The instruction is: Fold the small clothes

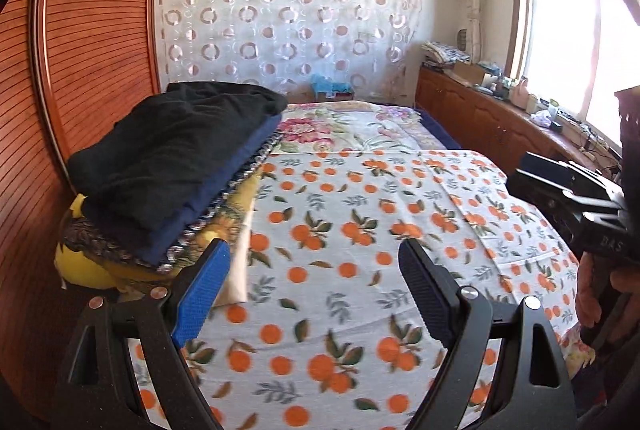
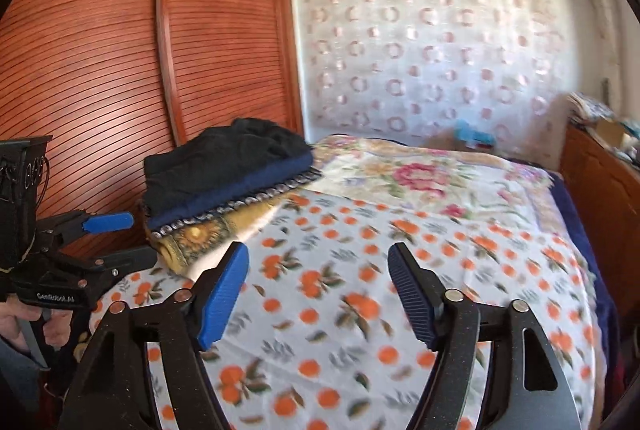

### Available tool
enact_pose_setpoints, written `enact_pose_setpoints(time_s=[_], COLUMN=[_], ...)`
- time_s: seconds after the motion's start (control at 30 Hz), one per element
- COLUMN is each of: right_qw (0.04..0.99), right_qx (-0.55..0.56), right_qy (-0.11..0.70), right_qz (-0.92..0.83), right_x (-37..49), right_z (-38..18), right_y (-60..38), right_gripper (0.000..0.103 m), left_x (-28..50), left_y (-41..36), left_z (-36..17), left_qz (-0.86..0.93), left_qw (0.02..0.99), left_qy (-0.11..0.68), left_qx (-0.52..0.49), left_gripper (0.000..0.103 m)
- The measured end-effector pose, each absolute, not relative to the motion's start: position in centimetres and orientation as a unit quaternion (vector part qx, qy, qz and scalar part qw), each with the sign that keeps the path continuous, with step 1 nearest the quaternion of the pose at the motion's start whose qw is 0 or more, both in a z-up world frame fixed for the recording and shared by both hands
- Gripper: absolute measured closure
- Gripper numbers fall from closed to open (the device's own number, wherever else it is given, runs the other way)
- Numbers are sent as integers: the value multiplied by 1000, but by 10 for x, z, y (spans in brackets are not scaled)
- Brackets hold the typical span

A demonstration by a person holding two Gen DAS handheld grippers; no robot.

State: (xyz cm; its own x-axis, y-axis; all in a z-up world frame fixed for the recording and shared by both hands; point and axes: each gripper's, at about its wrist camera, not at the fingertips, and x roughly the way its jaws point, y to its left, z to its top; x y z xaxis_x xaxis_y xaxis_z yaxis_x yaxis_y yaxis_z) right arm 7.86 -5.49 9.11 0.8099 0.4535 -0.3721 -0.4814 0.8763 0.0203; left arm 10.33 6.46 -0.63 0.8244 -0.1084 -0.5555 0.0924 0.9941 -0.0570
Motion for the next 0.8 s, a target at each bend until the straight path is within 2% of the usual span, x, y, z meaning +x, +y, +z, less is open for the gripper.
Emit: enact_pose_setpoints(time_s=[0.2,0.47,0.8], right_qw=[965,973,979], right_qx=[-29,-6,6], right_qy=[181,180,153], right_qz=[188,144,137], right_x=[45,4,-26], right_z=[94,104,113], right_y=[-87,-116,-123], right_gripper=[21,21,21], left_x=[101,89,63], left_y=[32,-8,-25], left_z=[-4,5,44], left_qz=[-61,-77,-103], left_qw=[957,958,966], left_qy=[284,275,237], left_qx=[-14,-2,13], left_gripper=[17,17,17])
